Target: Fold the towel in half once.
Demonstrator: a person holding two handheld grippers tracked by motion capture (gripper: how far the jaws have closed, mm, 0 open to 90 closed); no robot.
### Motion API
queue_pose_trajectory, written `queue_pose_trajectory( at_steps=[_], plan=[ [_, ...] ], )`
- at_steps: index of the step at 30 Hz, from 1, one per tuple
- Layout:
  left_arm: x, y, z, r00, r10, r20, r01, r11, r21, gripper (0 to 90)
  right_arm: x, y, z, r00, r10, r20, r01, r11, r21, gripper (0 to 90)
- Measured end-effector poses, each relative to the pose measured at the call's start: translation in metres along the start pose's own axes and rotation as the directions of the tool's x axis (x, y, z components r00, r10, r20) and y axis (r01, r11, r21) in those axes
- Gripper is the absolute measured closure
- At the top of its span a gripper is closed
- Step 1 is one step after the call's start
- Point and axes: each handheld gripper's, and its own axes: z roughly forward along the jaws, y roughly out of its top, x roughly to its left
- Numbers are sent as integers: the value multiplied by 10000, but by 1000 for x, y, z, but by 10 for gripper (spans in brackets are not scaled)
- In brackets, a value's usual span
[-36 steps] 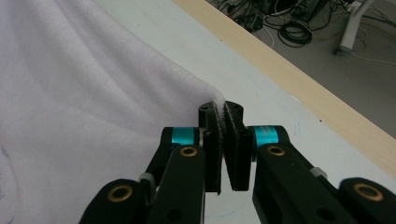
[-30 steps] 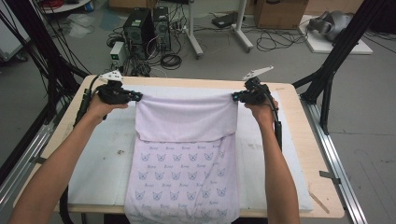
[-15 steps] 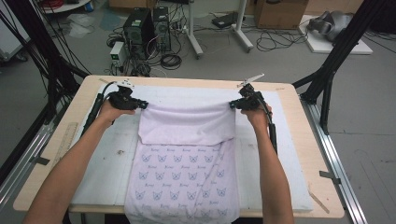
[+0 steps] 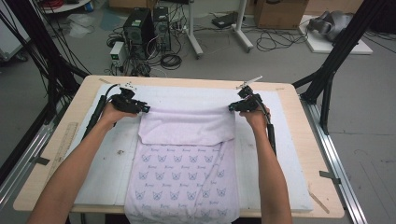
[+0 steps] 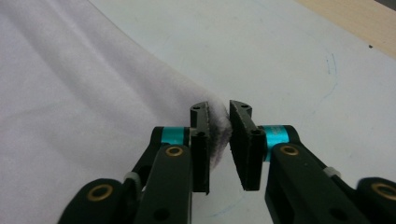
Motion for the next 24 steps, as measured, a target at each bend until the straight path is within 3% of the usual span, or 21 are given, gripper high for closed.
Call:
queue_pose_trajectory(
  at_steps=[6,9,11,12,14,16,18,22,24],
  plan=[
    [-2,0,-11,9993,298,214,-286,9980,-560,475,0,1,-8,9995,-38,-320,25,9991,-419,548],
    [-5,3,-17,9980,501,389,-467,9953,-847,352,1,1,-13,9991,-51,-414,19,9971,-763,336],
    [-8,6,-22,9982,426,417,-379,9934,-1087,226,5,1,-16,9999,-138,-101,127,9947,-1021,126],
    [-9,7,-24,9985,351,428,-297,9923,-1204,141,7,1,-18,9999,-159,0,158,9935,-1126,96],
    [-13,8,-29,9972,557,502,-486,9899,-1329,63,10,1,-23,9991,-429,18,428,9913,-1246,93],
    [-16,10,-34,9957,644,659,-544,9882,-1434,17,12,1,-26,9982,-516,-318,466,9886,-1433,10],
    [-21,11,-40,9928,888,806,-762,9860,-1480,17,14,1,-30,9958,-587,-704,466,9855,-1630,10],
    [-32,8,-51,9864,1470,737,-1314,9741,-1840,17,22,-3,-37,9896,-1049,-989,836,9765,-1988,10],
    [-36,3,-56,9840,1594,792,-1432,9732,-1799,17,25,-9,-40,9857,-1276,-1103,1034,9738,-2026,10]
  ],
)
